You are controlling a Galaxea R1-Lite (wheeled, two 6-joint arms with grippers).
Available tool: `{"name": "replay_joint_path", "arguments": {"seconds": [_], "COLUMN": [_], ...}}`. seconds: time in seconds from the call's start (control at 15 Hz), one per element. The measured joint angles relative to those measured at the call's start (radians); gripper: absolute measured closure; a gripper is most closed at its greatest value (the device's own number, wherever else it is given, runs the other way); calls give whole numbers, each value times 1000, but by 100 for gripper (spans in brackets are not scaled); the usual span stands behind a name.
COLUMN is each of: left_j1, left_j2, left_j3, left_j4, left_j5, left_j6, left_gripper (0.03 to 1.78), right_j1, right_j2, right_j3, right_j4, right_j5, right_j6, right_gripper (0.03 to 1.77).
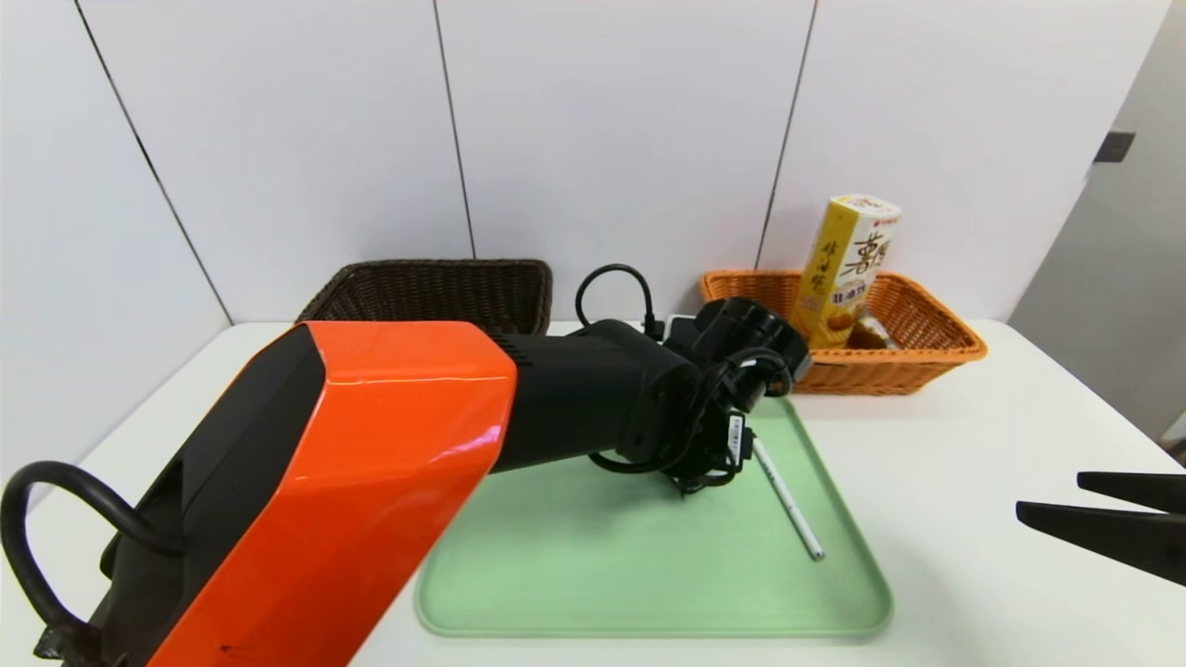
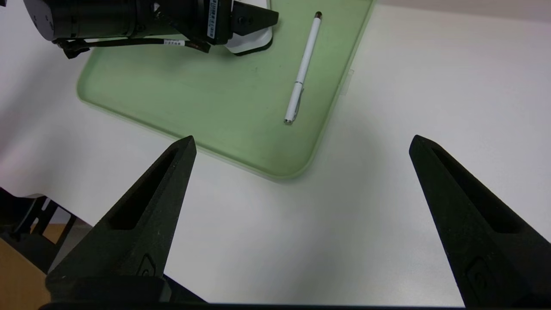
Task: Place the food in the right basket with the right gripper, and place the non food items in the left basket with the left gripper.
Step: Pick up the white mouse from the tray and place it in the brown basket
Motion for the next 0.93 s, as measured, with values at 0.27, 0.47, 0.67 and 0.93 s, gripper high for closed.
{"name": "replay_joint_path", "arguments": {"seconds": [0.27, 0.47, 0.67, 0.93], "left_j1": [2, 3, 13, 24], "left_j2": [1, -7, -9, -5], "left_j3": [0, 0, 0, 0], "left_j4": [8, 16, 26, 32], "left_j5": [6, 8, 7, 7], "left_j6": [8, 13, 20, 20], "left_gripper": [12, 12, 12, 12], "right_j1": [0, 0, 0, 0], "right_j2": [0, 0, -1, -4], "right_j3": [0, -1, -1, 0], "right_j4": [0, 0, 0, 0], "right_j5": [0, -1, -1, -1], "right_j6": [1, 1, 2, 2], "right_gripper": [9, 9, 9, 9]}}
